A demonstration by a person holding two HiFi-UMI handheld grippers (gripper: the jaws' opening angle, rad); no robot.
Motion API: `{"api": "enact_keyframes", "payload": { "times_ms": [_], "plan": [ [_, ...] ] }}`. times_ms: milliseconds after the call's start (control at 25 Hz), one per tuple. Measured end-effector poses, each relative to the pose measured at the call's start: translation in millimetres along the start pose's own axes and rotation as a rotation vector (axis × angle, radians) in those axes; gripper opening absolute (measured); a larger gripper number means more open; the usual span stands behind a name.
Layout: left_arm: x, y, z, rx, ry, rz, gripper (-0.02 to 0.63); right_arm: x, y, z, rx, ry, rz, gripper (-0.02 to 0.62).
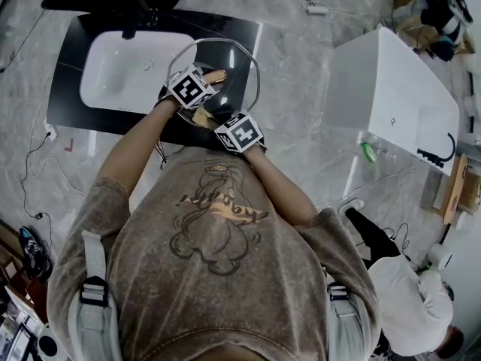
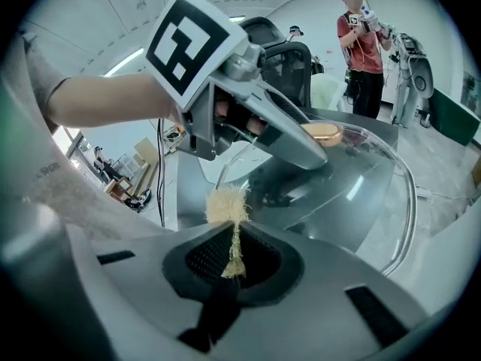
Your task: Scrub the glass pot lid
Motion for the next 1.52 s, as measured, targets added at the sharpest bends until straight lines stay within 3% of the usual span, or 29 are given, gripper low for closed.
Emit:
{"api": "enact_keyframes", "payload": {
  "times_ms": [240,720,1520],
  "plan": [
    [-1.7,0.4,-0.2,0.0,-0.003,-0.009,0.189,-15.4,17.4,15.1,-0.056,-0.003,-0.054,0.035],
    [-3.0,-0.5,-1.2,-0.015,-0.004,-0.007,0.188,-61.8,42.2,45.9,-0.075,0.017,-0.106,0.035],
    [-3.8,0.0,-0.8,-0.014,-0.003,-0.005,0.188,-151.7,24.8,73.8,-0.067,0.129,-0.154,0.037]
  ]
}}
Point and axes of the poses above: the fingertips, and each gripper's own axes: z backward along the fingers, x to its left, y out of its underside, the point moved 5 cm from there along z, backward along the fingers, and after that the axes turned 8 degrees about x, right-handed, at the moved point
